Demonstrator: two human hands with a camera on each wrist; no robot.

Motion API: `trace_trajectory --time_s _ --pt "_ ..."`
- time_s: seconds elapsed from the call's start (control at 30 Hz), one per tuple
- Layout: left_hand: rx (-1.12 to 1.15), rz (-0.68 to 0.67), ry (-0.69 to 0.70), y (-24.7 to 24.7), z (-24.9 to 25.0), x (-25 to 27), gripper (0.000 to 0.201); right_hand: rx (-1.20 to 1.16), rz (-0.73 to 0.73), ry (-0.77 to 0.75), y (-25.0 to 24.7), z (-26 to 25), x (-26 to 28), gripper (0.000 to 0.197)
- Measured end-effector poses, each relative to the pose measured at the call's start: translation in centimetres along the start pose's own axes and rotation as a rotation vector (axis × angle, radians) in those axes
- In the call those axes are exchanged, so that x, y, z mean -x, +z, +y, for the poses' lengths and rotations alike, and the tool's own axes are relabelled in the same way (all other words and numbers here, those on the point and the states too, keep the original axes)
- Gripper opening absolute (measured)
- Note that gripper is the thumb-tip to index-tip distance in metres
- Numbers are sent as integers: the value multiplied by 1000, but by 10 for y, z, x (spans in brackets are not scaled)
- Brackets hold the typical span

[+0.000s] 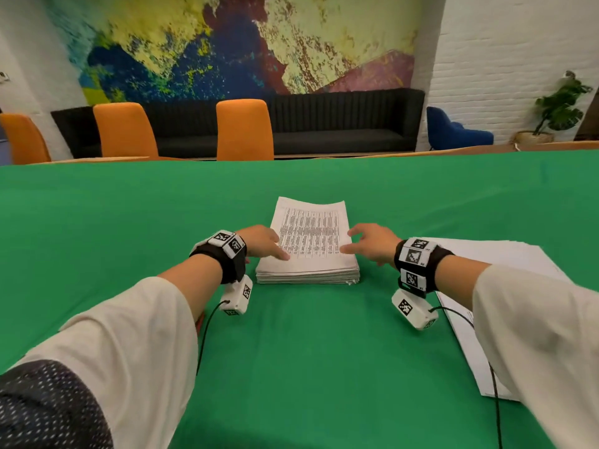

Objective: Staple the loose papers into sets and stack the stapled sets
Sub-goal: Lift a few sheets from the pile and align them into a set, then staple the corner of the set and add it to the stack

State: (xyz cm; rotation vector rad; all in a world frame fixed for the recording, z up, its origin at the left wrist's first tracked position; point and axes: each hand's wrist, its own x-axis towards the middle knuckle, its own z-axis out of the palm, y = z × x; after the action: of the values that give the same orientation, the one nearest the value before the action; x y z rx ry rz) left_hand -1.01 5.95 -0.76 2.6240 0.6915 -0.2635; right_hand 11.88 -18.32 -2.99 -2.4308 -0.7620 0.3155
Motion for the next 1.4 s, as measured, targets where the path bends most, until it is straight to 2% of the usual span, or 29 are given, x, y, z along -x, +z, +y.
trace_trajectory --time_s 0.07,0.13,0.3,0.4,0.6,0.97,1.3,1.4 --pt "-23 -63 19 1 -4 6 83 88 -70 -102 -1 -1 7 56" --pt "-142 -104 22 6 -4 11 86 162 -124 -153 2 -2 15 53" --pt "-278 30 55 18 4 21 70 174 -124 -143 10 0 22 48" --pt "-282 66 52 22 2 22 66 138 -104 -125 13 1 22 47" --pt "-195 52 3 21 -4 15 62 67 -60 -107 14 6 17 42" --pt "-184 81 -1 26 -5 17 59 62 -55 -80 16 6 14 35" --pt "-232 128 18 30 -3 21 60 106 -63 -67 15 5 14 39" --pt "-244 131 15 29 -3 26 68 133 -86 -88 14 6 17 52"
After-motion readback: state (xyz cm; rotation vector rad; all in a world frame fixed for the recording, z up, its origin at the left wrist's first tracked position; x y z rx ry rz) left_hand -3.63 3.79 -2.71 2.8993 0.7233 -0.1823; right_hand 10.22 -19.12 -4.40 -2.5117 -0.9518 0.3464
